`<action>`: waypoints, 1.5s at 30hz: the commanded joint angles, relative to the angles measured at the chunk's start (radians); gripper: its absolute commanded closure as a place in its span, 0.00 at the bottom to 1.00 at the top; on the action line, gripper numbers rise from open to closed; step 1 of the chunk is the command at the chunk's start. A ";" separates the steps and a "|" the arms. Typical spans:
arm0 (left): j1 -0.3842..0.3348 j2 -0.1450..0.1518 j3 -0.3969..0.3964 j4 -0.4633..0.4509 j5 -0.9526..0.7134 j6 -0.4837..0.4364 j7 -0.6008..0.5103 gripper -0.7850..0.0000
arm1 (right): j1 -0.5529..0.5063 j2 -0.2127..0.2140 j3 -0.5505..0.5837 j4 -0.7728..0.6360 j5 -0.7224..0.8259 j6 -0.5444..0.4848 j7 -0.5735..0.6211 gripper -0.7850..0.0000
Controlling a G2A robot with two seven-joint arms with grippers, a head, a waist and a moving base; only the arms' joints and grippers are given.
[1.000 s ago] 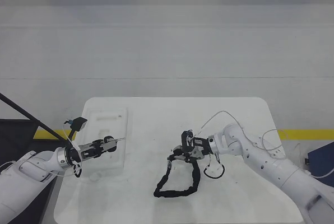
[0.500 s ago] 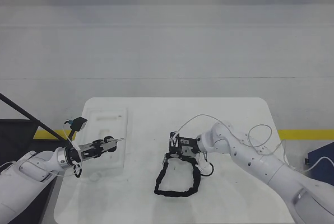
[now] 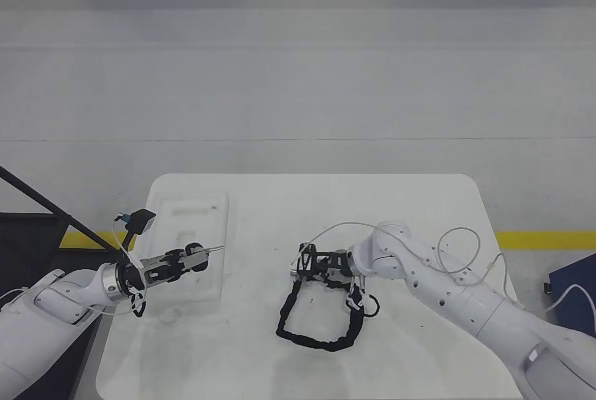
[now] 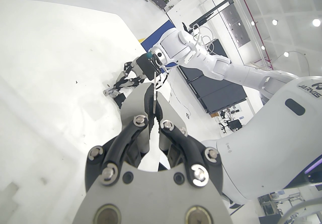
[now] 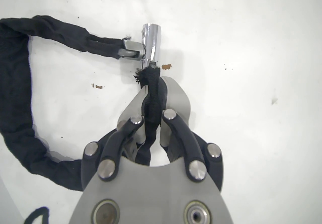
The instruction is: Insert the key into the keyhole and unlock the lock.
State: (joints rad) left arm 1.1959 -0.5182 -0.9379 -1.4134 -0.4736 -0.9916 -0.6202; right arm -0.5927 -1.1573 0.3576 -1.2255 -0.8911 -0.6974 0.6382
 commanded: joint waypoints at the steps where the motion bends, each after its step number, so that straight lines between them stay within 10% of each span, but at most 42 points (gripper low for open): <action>1: 0.000 0.000 0.000 0.000 0.000 0.000 0.000 1.00 | -0.006 0.003 0.008 -0.017 0.000 -0.001 0.011 0.22; 5: 0.000 0.000 0.000 0.000 0.000 0.000 0.000 1.00 | -0.017 0.007 0.023 -0.040 -0.001 -0.013 0.024 0.50; 31: 0.000 0.000 0.000 0.000 0.000 0.000 0.000 1.00 | -0.034 -0.035 0.033 -0.036 -0.050 -0.018 0.096 0.67; 36: 0.000 0.000 0.000 0.000 0.000 0.000 0.000 1.00 | -0.032 -0.053 0.019 -0.026 -0.061 -0.010 0.121 1.00; 45: 0.000 0.000 0.000 0.000 0.000 0.000 0.000 1.00 | -0.041 -0.048 0.068 -0.056 -0.080 -0.013 0.069 1.00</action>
State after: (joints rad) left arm 1.1959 -0.5182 -0.9379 -1.4134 -0.4736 -0.9916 -0.6202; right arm -0.6301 -1.2083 0.4186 -1.2741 -0.9693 -0.7060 0.7121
